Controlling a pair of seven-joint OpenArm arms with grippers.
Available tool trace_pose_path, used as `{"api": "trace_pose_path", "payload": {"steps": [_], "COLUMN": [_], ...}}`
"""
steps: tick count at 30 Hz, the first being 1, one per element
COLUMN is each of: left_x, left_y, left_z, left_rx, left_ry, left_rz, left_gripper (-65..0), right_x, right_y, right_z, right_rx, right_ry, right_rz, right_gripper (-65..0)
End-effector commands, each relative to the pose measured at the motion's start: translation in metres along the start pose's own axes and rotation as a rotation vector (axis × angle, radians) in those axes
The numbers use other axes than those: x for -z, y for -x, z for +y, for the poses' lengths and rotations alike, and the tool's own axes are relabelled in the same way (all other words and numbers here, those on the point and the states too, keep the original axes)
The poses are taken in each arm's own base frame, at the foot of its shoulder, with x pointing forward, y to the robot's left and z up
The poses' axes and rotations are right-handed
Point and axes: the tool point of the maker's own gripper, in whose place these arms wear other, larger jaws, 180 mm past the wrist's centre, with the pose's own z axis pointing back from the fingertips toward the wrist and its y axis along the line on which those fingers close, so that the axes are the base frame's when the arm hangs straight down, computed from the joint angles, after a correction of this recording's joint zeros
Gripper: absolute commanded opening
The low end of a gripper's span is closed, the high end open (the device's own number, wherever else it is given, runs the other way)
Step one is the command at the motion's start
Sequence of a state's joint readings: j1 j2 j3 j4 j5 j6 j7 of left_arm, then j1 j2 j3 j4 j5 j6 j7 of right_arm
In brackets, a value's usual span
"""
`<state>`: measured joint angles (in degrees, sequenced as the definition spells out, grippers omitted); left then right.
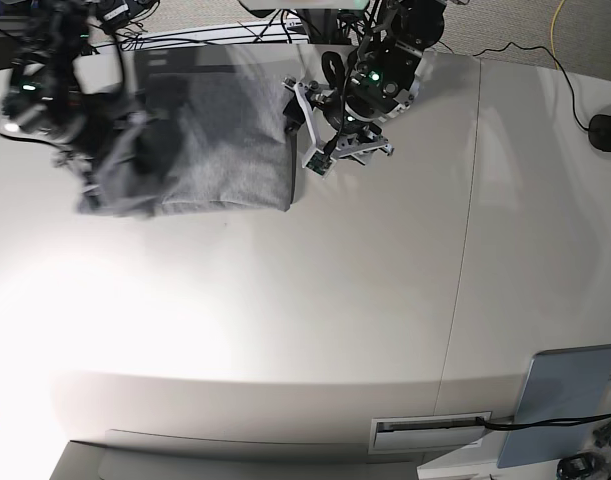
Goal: Fold the T-shirt properly
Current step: 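Gather the shirt with both grippers and flip it over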
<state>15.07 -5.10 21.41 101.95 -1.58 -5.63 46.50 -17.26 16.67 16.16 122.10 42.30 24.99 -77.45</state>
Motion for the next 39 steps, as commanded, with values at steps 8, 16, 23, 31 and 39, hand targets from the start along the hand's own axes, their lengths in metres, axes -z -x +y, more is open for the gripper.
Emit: {"api": "trace_pose_path", "payload": {"steps": [8, 16, 23, 31, 39], "left_x": [-0.002, -0.002, -0.002, -0.003, -0.021], "left_y": [-0.010, -0.010, -0.009, 0.003, -0.015], "left_z": [-0.002, -0.002, 0.001, 0.011, 0.041], "left_rx": [0.002, 0.002, 0.015, 0.056, 0.075], "left_ry": [0.005, 0.005, -0.010, -0.062, -0.233], "left_rz": [-0.030, -0.030, -0.026, 0.045, 0.009], "left_gripper": [-22.5, -22.5, -22.5, -22.5, -22.6], "right_x": [0.039, 0.053, 0.049, 0.035, 0.028], "right_y": [-0.026, -0.036, -0.047, -0.058, -0.068], "right_z": [0.062, 0.100, 0.140, 0.171, 0.095], "right_rx": [-0.030, -0.075, -0.056, -0.078, 0.017], "right_ry": [-0.043, -0.070, -0.252, -0.441, -0.232], "right_rz": [-0.055, -0.100, -0.161, -0.229, -0.281], "right_gripper": [-65.0, -52.1, -38.9, -38.9, -39.0]}}
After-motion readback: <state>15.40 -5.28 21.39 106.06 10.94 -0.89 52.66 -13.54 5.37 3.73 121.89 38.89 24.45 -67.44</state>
